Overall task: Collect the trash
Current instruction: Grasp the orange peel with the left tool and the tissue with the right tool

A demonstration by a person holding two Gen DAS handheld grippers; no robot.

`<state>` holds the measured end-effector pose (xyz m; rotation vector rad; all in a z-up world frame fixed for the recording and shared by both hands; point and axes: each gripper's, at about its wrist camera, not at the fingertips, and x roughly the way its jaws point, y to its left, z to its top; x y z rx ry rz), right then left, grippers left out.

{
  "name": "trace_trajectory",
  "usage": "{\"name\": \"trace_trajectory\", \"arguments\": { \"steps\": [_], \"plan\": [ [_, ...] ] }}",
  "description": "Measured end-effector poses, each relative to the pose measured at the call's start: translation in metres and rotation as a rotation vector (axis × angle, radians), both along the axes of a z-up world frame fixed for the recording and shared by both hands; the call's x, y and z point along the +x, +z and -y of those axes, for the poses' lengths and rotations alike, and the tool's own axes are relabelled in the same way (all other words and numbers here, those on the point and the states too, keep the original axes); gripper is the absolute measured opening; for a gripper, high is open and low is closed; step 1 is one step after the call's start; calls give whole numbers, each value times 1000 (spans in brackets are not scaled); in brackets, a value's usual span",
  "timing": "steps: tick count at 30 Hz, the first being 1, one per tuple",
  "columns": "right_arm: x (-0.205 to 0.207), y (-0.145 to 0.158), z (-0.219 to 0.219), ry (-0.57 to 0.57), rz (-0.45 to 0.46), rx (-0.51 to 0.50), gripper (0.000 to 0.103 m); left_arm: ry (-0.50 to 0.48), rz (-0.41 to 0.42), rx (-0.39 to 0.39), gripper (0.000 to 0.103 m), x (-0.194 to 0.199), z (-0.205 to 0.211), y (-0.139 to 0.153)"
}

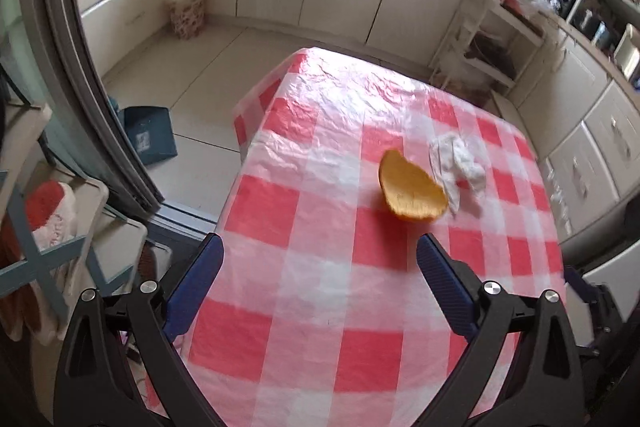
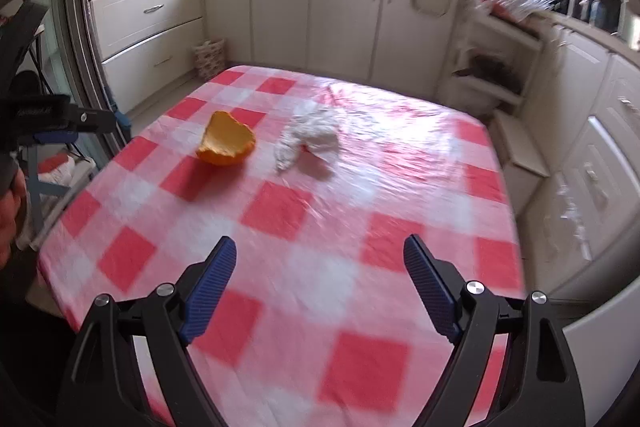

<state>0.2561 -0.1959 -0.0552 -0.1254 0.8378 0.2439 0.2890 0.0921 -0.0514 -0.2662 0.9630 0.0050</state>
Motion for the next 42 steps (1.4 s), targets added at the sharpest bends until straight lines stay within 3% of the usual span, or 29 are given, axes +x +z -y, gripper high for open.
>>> {"name": "trace_trajectory", "arguments": {
  "steps": [2, 4, 8, 11, 13, 16, 17, 18, 19, 20, 21, 23, 30, 33, 34, 35, 36, 42],
  "plan": [
    [16, 0, -12, -9, 17, -54, 82, 1, -8, -63, 93, 12, -2, -5],
    [33, 1, -12, -19, 18, -24, 82, -36, -9, -89, 93, 26, 10, -9],
    [74, -5, -7, -39, -13, -13, 82, -112, 10, 20, 93, 57, 50, -16],
    [96, -12, -12, -27, -31, -28, 82, -134, -7, 37, 93, 76, 66, -31],
    [110, -16, -17, -14, -39, -39, 82, -146, -14, 57, 90, 86, 71, -40],
    [128, -26, -29, 25, -61, -62, 77, -169, -25, 42, 70, 98, 75, -52],
    [132, -30, -34, 49, -71, -65, 64, -177, -37, 37, 56, 102, 76, -56],
    [135, -34, -36, 67, -90, -66, 43, -187, -52, 35, 38, 105, 79, -60],
    [136, -38, -38, 79, -112, -63, 31, -200, -69, 31, 30, 107, 82, -65],
    [137, -41, -37, 86, -127, -54, 11, -215, -79, 39, 15, 108, 85, -68],
    [136, -42, -35, 84, -131, -42, 5, -229, -78, 39, 9, 109, 89, -68],
    [126, -38, -22, 69, -124, 7, 3, -248, -56, 30, 4, 106, 93, -62],
    [67, -8, 40, 32, -70, 71, 2, -324, 8, -23, 3, 82, 113, -34],
    [55, -2, 60, 44, -72, 80, 4, -307, 47, -40, 3, 72, 115, -17],
    [60, -5, 61, 42, -87, 81, 10, -290, 58, -38, 3, 69, 112, -12],
    [68, -7, 58, 40, -95, 82, 38, -271, 68, -32, 3, 67, 108, -8],
    [75, -8, 52, 45, -90, 87, 55, -250, 81, -26, 3, 65, 105, -4],
    [134, -30, -5, 88, -122, 101, 58, -98, 125, -65, 3, 66, 56, 12]
  ]
}}
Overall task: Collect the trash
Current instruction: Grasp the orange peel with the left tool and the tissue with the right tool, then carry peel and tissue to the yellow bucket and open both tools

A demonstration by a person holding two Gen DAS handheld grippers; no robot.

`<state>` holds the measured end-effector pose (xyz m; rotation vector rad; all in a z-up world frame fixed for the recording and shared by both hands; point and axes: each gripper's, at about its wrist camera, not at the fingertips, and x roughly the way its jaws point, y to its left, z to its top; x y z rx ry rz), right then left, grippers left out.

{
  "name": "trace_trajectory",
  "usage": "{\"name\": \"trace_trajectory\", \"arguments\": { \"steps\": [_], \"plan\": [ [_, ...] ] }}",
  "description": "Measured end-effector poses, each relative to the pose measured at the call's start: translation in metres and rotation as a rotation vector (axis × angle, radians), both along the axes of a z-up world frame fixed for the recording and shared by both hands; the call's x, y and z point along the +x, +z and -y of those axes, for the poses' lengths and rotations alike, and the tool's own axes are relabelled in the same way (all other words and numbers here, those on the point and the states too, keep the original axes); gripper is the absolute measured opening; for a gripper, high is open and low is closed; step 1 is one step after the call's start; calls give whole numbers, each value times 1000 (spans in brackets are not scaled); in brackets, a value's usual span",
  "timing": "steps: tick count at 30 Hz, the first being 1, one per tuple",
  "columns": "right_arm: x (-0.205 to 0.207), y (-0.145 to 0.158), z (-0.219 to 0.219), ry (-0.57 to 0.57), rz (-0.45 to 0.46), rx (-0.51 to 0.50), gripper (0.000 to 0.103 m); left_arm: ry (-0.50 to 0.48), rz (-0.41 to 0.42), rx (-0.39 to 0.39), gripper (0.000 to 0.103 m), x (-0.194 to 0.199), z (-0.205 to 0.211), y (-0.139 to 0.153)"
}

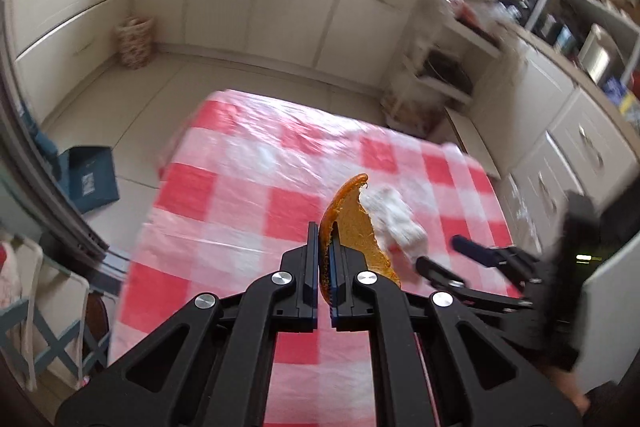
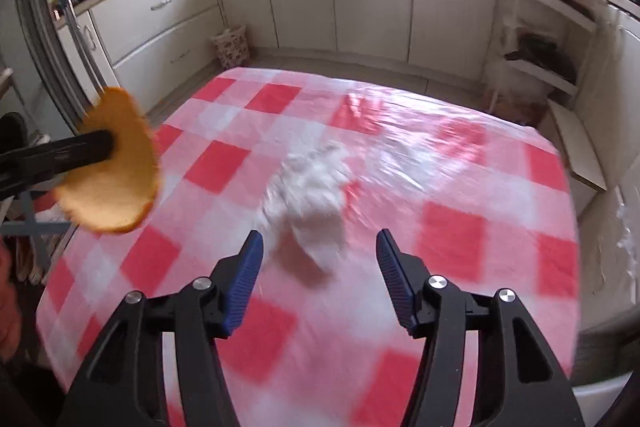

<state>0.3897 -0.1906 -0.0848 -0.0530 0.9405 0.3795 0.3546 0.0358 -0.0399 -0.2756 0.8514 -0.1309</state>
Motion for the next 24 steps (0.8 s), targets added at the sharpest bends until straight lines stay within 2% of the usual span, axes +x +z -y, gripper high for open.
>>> {"name": "trace_trajectory", "arguments": {
  "steps": [2, 3, 4, 5, 7, 10, 14, 17, 19, 21, 24],
  "plan": [
    [18, -12, -16, 4, -17, -21, 56, 10, 1, -6, 3, 2, -8, 1],
    [22, -15, -18, 6, -27, -26, 31, 7, 0, -4, 3, 2, -8, 2],
    [26, -21, -20, 10, -44, -28, 13, 3, 0, -2, 3, 3, -8, 1],
    [28, -26, -20, 13, -72, -28, 7, -5, -1, 1, 3, 3, -5, 1],
    [18, -24, -12, 19, -65, -13, 6, -33, -1, 10, 3, 2, 5, 1],
    [-21, -9, 20, 13, -23, -10, 6, -113, -4, 26, 3, -3, 35, -1],
    [-105, 22, 109, -89, 18, -33, 6, -268, -23, -40, 3, -20, 92, -3],
    [-163, 31, 175, -198, 17, -104, 6, -421, -23, -51, 3, -44, 164, -2],
    [-195, 25, 222, -278, -31, -142, 6, -509, -25, -37, 3, -61, 213, -5],
    [-214, 15, 251, -335, -58, -164, 6, -597, -31, -21, 3, -81, 268, -11],
    [-231, -11, 285, -387, -126, -159, 8, -673, -35, 15, 3, -103, 323, -21]
  ]
}}
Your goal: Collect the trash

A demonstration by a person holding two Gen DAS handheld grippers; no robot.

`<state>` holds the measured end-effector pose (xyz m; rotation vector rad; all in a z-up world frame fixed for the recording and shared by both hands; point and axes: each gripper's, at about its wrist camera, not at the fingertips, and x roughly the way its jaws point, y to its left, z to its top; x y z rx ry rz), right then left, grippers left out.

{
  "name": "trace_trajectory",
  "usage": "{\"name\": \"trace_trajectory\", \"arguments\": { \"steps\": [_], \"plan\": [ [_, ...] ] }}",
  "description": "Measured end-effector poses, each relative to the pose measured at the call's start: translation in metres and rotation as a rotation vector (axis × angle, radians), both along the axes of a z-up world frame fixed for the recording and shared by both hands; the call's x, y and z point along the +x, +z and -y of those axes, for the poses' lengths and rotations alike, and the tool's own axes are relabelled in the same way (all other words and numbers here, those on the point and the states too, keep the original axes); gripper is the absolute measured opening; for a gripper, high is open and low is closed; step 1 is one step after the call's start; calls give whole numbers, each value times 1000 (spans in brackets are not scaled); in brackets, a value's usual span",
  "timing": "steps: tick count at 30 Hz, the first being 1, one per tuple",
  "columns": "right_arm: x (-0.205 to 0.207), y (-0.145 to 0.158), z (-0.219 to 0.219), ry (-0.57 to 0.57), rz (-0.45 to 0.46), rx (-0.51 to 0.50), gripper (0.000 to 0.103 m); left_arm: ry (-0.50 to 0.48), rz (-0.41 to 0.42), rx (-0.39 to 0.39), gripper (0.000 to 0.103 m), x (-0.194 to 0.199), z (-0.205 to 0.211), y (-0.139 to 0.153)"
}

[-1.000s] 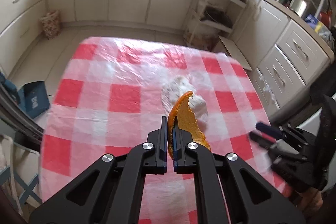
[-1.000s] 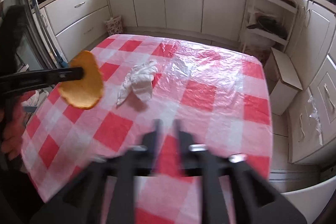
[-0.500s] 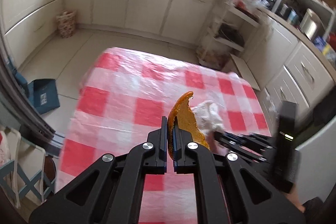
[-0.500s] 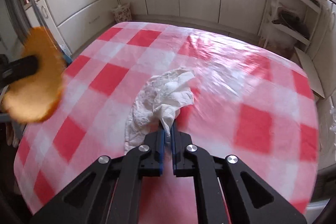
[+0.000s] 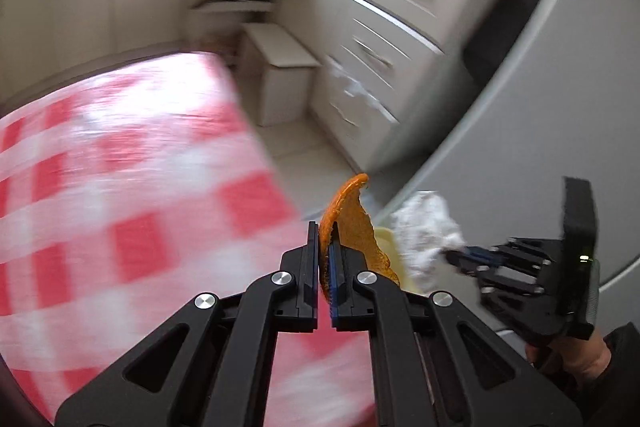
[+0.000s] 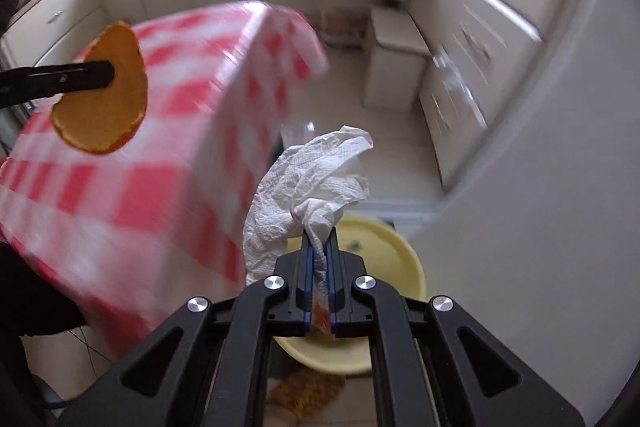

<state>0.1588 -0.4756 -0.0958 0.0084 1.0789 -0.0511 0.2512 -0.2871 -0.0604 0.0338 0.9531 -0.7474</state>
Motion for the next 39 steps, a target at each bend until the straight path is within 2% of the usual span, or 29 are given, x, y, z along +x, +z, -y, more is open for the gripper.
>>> {"name": "trace_trajectory", "arguments": {
  "steps": [1, 2, 3, 5, 7, 10, 12, 14, 16, 18, 21, 26, 31, 36, 39],
  "plan": [
    [-2, -8, 5, -2, -22, 10, 10, -24, 0, 19, 3, -7, 20, -6],
    [-2, -23, 12, -8, -66, 23, 29, -38, 5, 43, 4, -13, 38, -12],
    [-2, -32, 16, -15, -98, 31, 53, -46, 9, 68, 4, -18, 52, -18],
    [-4, -45, 27, -35, -138, 47, 54, -44, 19, 111, 4, -24, 69, -26],
    [-6, -42, 32, -56, -131, 34, 55, -31, 61, 180, 5, -31, 82, -32],
    [-10, -21, 38, -86, -79, 39, 63, -10, 125, 232, 27, -42, 84, -28],
    [-18, -4, 37, -107, -31, 38, 70, 18, 183, 244, 51, -52, 76, -16],
    [-21, 11, 36, -129, 16, 43, 72, 48, 229, 251, 60, -62, 66, -2],
    [-32, 27, 32, -158, 71, 63, 77, 71, 262, 245, 65, -73, 54, 13],
    [-50, 45, 22, -181, 136, 59, 82, 99, 291, 239, 76, -85, 41, 28],
    [-79, 71, 3, -210, 243, 50, 88, 136, 339, 226, 85, -106, 17, 51],
    [-128, 104, -33, -244, 418, 20, 95, 179, 394, 212, 95, -149, -28, 86],
    [-168, 134, -77, -238, 525, -15, 96, 216, 417, 195, 95, -193, -76, 112],
    [-185, 157, -112, -214, 534, -97, 95, 247, 414, 215, 95, -226, -111, 126],
    [-196, 173, -123, -204, 559, -67, 96, 262, 419, 232, 95, -244, -131, 135]
  ]
}}
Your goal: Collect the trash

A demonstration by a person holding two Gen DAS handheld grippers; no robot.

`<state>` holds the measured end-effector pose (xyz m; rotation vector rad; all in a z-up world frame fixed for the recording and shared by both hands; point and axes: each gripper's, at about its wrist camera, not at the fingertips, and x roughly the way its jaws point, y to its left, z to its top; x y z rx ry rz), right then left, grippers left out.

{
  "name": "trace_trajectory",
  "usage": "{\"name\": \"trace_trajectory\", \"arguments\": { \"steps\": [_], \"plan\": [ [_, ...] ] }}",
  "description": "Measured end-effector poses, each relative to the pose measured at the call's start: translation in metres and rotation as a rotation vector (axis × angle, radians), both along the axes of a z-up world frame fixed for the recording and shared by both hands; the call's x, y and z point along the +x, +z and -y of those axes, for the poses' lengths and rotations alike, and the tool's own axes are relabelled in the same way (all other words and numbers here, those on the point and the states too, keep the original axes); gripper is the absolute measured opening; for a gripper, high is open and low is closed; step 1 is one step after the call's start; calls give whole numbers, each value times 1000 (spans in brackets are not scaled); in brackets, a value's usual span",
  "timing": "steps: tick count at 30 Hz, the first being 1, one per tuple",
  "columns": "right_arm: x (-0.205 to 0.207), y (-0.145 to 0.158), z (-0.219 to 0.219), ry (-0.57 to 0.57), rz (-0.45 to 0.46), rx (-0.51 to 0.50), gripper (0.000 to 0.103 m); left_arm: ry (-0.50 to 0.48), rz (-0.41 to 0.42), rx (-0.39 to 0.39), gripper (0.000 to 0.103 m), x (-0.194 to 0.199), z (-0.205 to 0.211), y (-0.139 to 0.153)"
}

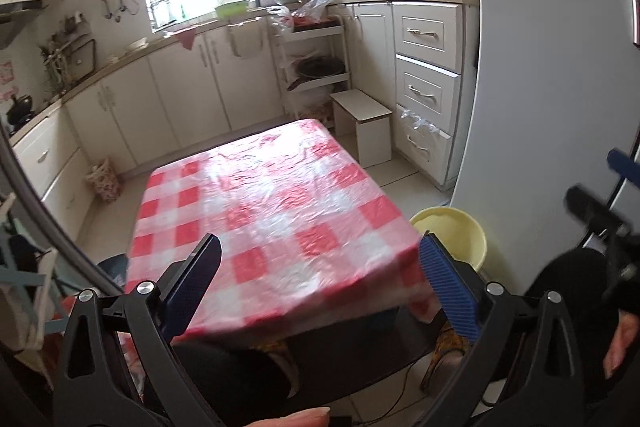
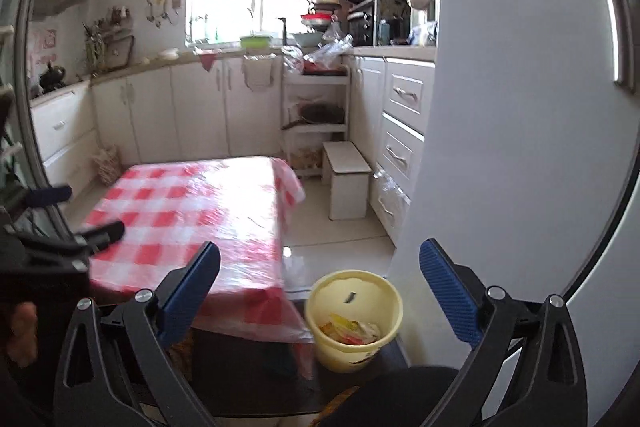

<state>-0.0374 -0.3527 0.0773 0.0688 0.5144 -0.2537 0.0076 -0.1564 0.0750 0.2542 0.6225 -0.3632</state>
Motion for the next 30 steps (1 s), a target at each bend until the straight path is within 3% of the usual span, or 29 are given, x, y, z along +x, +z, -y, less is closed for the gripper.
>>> {"name": "trace_trajectory", "arguments": {
  "steps": [4, 13, 30],
  "plan": [
    [-23, 10, -25, -3, 9, 16, 96, 37, 2, -24, 95, -20, -28, 13],
    [-52, -12, -73, 13, 7, 60, 96, 108, 48, -14, 95, -58, -59, 25],
    [-53, -16, -94, 45, -20, 43, 96, 146, 41, -33, 95, -55, -73, 27]
  ]
}}
